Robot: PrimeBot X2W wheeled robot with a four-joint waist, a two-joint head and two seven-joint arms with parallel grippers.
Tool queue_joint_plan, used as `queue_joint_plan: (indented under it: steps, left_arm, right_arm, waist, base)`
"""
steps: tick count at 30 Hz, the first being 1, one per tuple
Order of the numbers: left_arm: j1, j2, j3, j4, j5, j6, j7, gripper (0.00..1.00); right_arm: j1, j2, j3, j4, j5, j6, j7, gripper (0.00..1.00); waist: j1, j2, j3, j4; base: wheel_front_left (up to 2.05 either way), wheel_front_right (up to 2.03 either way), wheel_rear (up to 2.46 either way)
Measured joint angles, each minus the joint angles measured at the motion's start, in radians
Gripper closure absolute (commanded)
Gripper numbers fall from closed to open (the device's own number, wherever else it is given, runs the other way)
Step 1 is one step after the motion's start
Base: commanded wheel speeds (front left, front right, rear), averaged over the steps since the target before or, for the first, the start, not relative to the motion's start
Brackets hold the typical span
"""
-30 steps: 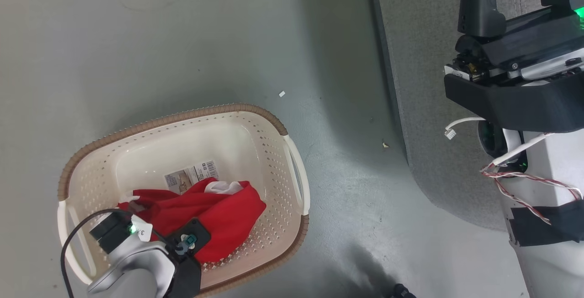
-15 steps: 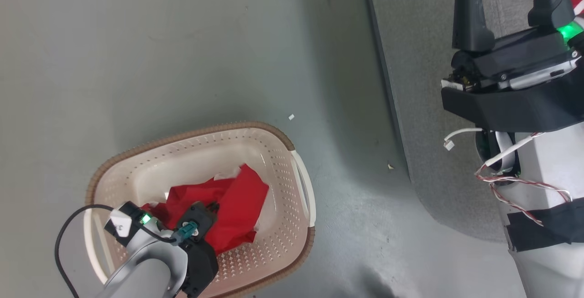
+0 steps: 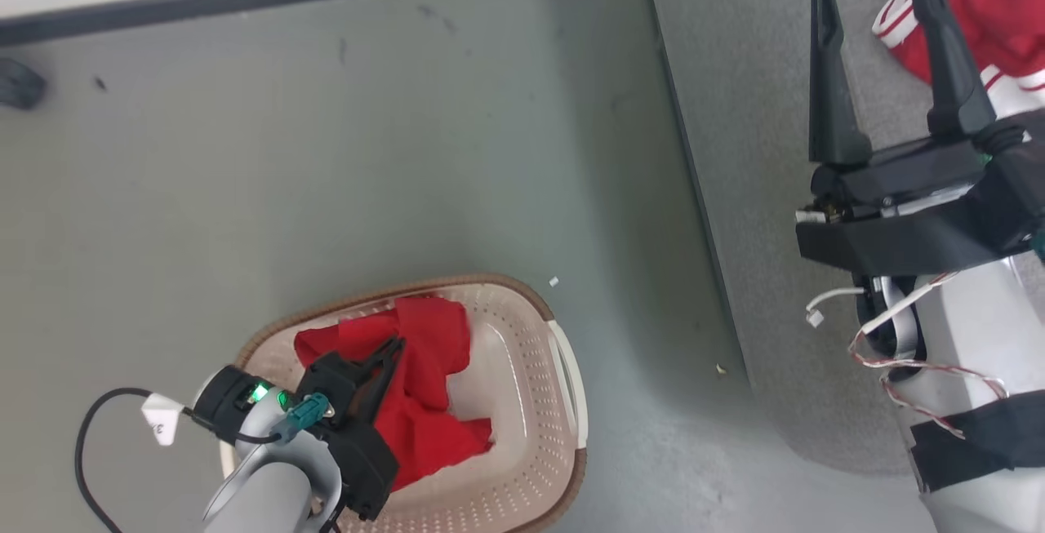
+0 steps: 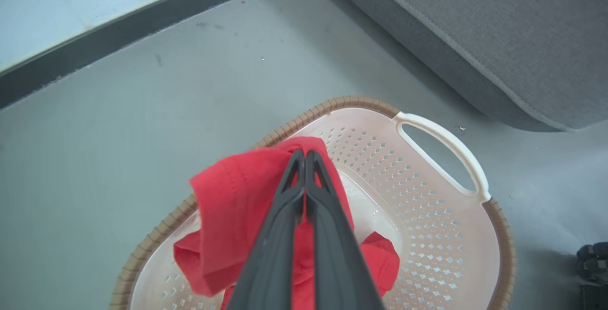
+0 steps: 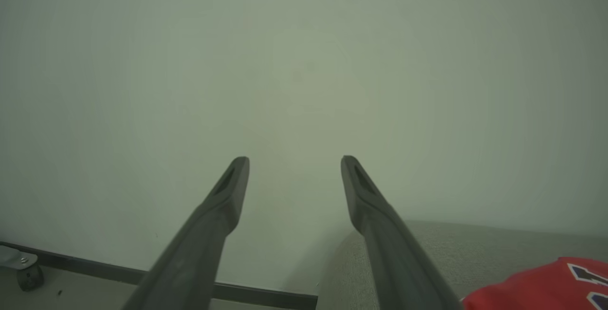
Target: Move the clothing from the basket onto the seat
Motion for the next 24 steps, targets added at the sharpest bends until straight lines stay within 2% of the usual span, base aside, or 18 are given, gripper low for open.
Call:
queue_joint_plan:
  steps: [15, 24]
  left_arm:
    - [0.036, 0.024, 0.091, -0.111, -0.061, 0.017, -0.017, 1.0]
    - [0.07, 0.028, 0.106, -0.178, -0.083, 0.017, -0.022, 1.0]
  right_arm:
    - [0.148, 0.001, -0.003, 0.09, 0.011, 0.008, 0.001, 0.0]
    - [0.269, 0.01, 0.007, 0.136, 0.021, 0.013, 0.001, 0.0]
  waist:
    - [0.0, -0.0001, -0.208, 0.054]
    - [0.0, 0.0, -0.341, 0.072]
  base:
    - [0.0, 0.0, 0.0]
    - [0.0, 0.0, 0.0]
